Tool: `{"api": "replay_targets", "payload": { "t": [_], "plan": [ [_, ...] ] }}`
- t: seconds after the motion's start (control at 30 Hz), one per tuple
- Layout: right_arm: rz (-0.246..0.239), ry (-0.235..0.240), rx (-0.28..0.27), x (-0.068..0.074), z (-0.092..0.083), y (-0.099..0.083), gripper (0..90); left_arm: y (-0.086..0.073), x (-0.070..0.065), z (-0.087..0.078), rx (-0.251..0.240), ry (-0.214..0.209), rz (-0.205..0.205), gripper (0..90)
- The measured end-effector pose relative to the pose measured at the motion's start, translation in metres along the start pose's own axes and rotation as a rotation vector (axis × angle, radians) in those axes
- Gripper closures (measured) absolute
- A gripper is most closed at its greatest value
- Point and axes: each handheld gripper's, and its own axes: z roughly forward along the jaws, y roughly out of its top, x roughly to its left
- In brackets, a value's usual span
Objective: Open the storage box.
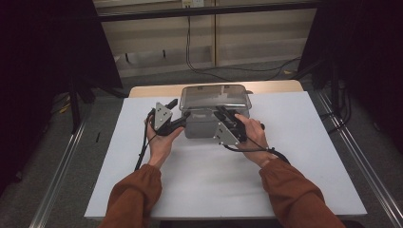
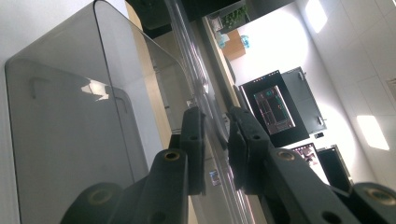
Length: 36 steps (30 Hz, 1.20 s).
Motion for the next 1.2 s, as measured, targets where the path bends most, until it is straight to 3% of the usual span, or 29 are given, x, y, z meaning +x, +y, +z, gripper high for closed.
{"api": "replay_targets", "payload": {
  "t": [0.17,0.2,0.27,0.33,0.37,0.4,0.47,0.57,0.6,0.73,0.93,1.2],
  "plan": [
    [0.063,0.020,-0.013,-0.003,-0.001,-0.004,70.8,-0.001,0.000,0.001,-0.001,-0.004,0.007,44.4],
    [0.099,0.029,-0.010,-0.004,-0.001,-0.008,69.7,-0.001,0.000,0.001,0.000,-0.005,0.008,45.0],
    [0.109,0.030,-0.011,-0.005,-0.002,-0.010,68.6,-0.001,-0.001,0.001,0.003,-0.015,0.010,45.5],
    [0.177,0.035,-0.014,-0.007,-0.005,-0.019,63.4,-0.001,-0.002,0.002,0.003,-0.013,0.014,46.1],
    [0.177,0.035,-0.014,-0.007,-0.005,-0.019,63.4,-0.001,-0.002,0.002,0.002,-0.014,0.015,46.1],
    [0.228,0.033,-0.014,-0.008,-0.007,-0.024,56.4,-0.001,-0.002,0.003,0.002,-0.013,0.012,46.1],
    [0.240,0.032,-0.017,-0.008,-0.008,-0.026,53.0,-0.001,-0.001,0.003,0.005,-0.012,0.013,46.2],
    [0.311,0.033,-0.016,-0.013,-0.011,-0.034,41.6,-0.001,-0.001,0.003,0.006,-0.013,0.013,46.7],
    [0.311,0.033,-0.016,-0.013,-0.011,-0.034,41.6,-0.001,-0.001,0.003,0.007,-0.013,0.011,46.7],
    [0.418,0.037,-0.012,-0.018,-0.011,-0.044,34.3,-0.002,0.000,0.003,0.008,-0.014,0.000,46.8],
    [0.567,0.074,0.028,-0.025,-0.009,-0.059,32.5,-0.002,0.000,0.003,0.012,-0.013,-0.008,46.8],
    [0.666,0.085,0.070,-0.034,-0.008,-0.074,32.8,0.000,-0.001,0.004,0.011,-0.010,-0.019,46.9]
  ]
}}
